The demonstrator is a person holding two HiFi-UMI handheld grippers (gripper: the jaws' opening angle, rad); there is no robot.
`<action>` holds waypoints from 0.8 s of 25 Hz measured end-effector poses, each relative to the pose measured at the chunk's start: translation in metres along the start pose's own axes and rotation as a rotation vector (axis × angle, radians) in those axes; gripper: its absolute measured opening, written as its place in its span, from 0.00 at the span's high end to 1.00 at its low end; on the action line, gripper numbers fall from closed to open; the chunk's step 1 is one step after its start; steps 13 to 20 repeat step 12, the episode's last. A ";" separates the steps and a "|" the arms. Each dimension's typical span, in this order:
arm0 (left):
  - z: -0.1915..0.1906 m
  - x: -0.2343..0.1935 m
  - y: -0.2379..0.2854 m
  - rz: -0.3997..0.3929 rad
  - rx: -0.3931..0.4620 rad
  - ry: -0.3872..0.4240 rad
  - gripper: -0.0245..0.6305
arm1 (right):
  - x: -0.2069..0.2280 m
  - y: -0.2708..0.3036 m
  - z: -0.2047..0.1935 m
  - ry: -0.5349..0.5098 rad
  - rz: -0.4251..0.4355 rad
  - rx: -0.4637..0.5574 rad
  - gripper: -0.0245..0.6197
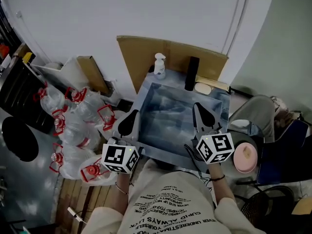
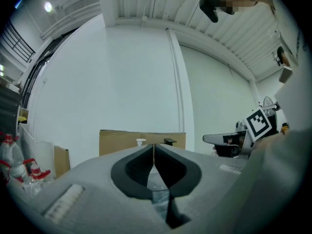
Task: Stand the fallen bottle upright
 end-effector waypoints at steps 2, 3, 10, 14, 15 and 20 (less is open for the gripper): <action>-0.001 0.000 0.000 0.004 -0.004 0.001 0.92 | 0.001 0.001 0.000 0.001 -0.001 0.000 0.96; -0.001 0.000 0.000 0.005 -0.007 0.001 0.92 | 0.001 0.001 0.000 -0.001 0.000 0.001 0.96; -0.003 -0.002 0.000 0.005 -0.017 0.005 0.92 | 0.000 0.004 -0.003 0.003 0.010 0.001 0.96; -0.004 -0.004 0.002 0.007 -0.019 0.005 0.92 | -0.001 0.007 -0.006 0.009 0.013 -0.003 0.96; -0.004 -0.004 0.002 0.007 -0.019 0.005 0.92 | -0.001 0.007 -0.006 0.009 0.013 -0.003 0.96; -0.004 -0.004 0.002 0.007 -0.019 0.005 0.92 | -0.001 0.007 -0.006 0.009 0.013 -0.003 0.96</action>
Point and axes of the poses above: the fingertips, and each gripper's own axes: y forward along the fingers, x to its right, z out of its top, the point moved 9 cm from there along -y, backward along the fingers, and after that the axes turned 12 degrees about x, right-handed, at the moved point
